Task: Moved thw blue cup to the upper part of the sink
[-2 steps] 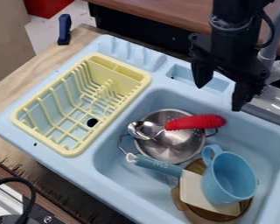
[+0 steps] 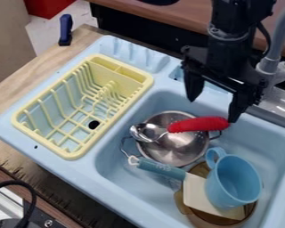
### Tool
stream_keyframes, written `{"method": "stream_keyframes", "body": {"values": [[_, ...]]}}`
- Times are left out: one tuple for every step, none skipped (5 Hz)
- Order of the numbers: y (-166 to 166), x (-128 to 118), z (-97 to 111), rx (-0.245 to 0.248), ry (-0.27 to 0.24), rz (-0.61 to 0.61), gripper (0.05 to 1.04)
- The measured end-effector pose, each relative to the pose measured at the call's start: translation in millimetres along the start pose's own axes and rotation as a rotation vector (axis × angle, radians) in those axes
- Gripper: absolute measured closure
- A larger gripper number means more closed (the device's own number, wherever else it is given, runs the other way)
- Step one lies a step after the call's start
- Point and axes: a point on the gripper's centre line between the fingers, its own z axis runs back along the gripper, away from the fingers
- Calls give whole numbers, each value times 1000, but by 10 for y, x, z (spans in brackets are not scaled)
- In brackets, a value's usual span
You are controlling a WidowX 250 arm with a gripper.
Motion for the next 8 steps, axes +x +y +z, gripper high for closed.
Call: {"method": "stream_keyframes", "body": {"values": [[31,-107,161,19,-30,202,83],[-16,-221,202,55,2,444,83],[-123,-368,178,23,87,587,83],[-232,-478,116,-26,146,567,83],[-315,-577,4,-45,148,510,83],[-387,-593,-45,-25,101,507,83],[-413,-608,-98,-18,88,514,83],[-419,-615,-179,11,76,553,83]]}}
